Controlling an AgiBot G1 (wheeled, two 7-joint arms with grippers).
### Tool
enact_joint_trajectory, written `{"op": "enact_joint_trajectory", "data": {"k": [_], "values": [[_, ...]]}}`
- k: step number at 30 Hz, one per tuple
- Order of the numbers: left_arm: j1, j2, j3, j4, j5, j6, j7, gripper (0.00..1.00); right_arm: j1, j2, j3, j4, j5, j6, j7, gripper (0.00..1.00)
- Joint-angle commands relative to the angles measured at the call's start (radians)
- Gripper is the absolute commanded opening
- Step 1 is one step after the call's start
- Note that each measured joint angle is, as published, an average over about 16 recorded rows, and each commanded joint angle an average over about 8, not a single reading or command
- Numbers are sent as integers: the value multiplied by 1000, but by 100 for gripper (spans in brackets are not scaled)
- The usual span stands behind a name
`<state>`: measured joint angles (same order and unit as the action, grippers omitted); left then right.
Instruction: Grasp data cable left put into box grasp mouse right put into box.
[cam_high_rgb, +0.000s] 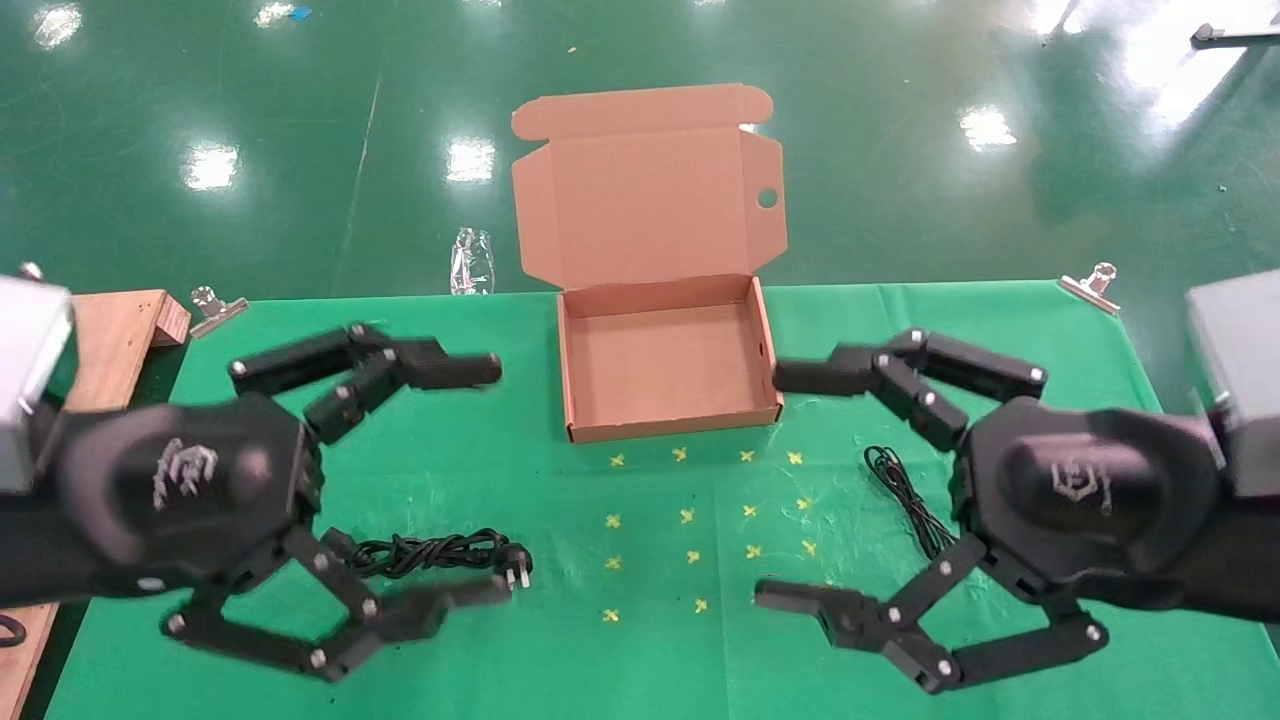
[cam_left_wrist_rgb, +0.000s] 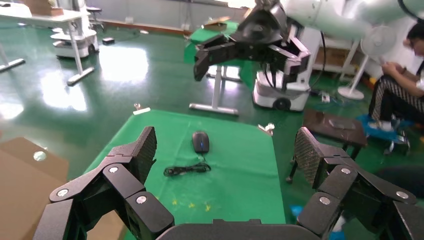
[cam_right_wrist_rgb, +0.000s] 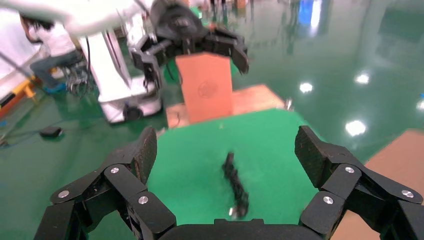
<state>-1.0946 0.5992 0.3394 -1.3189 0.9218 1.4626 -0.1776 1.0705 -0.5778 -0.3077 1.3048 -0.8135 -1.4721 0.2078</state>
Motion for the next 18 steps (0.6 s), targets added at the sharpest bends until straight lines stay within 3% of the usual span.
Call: {"op": "enact_joint_trajectory", "data": {"k": [1,7,18], "values": [[-2,-9,16,-18,57,-10,11,100,-2,10,-10,5,-28,3,6,100],[-58,15,123,-33,367,-67,-18,100,-9,57,-35,41,-140,57,39,100],[-83,145,257,-35,772,-220,-125,100,-36,75,-26,47,-139,77,29,100]]}}
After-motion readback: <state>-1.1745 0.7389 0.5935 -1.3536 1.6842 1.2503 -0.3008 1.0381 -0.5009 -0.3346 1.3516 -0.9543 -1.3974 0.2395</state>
